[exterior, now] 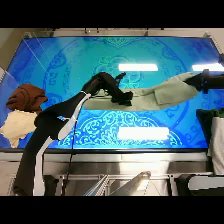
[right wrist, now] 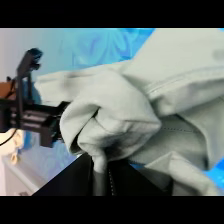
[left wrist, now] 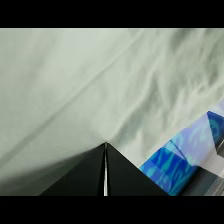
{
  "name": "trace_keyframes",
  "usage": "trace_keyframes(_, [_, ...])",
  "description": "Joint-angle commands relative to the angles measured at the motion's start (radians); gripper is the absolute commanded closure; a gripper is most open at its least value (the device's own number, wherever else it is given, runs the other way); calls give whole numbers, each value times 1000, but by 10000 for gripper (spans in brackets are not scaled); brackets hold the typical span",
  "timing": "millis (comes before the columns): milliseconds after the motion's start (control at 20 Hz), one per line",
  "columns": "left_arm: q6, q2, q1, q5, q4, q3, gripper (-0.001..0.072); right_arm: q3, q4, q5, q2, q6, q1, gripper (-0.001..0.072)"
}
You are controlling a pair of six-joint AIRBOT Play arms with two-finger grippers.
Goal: Fold the shirts.
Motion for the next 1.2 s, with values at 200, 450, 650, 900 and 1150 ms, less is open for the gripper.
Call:
trace_keyframes(200, [116,144,26,37,-216,13,686,25,210,127,48,14,84,690])
trace_keyframes(450, [166,481,323,343,-175,12,686,25,197,-221,41,45,561,689])
trace_keyframes(650, [184,666,533,444,-154,-64,686,25,41,-592,-132,149,912,573])
trace_keyframes(900, [295,858,661,395,-154,-365,685,40,44,-548,-240,167,978,254])
trace_keyframes(1150, [365,962,708,348,-167,-618,685,38,-106,-319,-10,256,717,258])
